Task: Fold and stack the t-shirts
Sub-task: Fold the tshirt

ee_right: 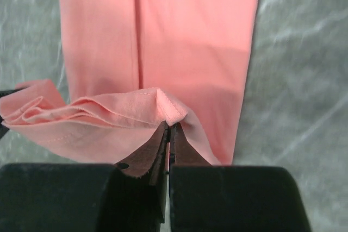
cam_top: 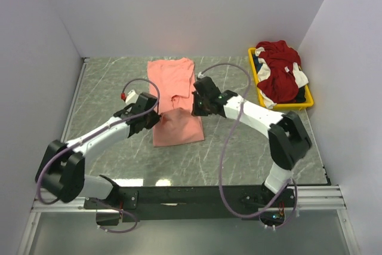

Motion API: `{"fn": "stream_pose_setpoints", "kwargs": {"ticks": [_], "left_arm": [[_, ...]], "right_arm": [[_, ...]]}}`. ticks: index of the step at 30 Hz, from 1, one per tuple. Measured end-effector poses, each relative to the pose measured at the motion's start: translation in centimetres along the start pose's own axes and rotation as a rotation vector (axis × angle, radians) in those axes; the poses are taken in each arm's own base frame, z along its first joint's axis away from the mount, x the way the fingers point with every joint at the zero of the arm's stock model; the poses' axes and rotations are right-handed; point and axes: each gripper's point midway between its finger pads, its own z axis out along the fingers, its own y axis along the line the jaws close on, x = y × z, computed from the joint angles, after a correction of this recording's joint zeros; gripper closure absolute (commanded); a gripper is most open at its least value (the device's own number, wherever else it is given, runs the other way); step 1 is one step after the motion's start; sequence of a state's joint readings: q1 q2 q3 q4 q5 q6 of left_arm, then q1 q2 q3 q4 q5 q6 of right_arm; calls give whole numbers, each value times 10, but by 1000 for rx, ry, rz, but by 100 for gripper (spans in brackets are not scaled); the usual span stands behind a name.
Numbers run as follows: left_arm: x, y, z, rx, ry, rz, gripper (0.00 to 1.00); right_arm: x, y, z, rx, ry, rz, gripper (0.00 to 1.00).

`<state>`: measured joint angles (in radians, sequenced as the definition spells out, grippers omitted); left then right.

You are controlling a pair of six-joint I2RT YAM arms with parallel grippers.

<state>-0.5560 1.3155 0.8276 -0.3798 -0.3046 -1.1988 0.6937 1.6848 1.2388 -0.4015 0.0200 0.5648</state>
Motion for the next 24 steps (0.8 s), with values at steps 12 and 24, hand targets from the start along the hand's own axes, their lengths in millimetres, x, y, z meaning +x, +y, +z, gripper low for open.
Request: {"fn": "stream_pose_setpoints", "kwargs": {"ticks": [12, 24], "left_arm": [[-29, -8, 94, -98, 32, -47, 99], [-50, -20, 99, -80, 12, -66, 99]], "right_arm": [[-77, -34, 67, 48, -14, 73, 100], [-73, -47, 84, 30, 39, 88, 100]]}}
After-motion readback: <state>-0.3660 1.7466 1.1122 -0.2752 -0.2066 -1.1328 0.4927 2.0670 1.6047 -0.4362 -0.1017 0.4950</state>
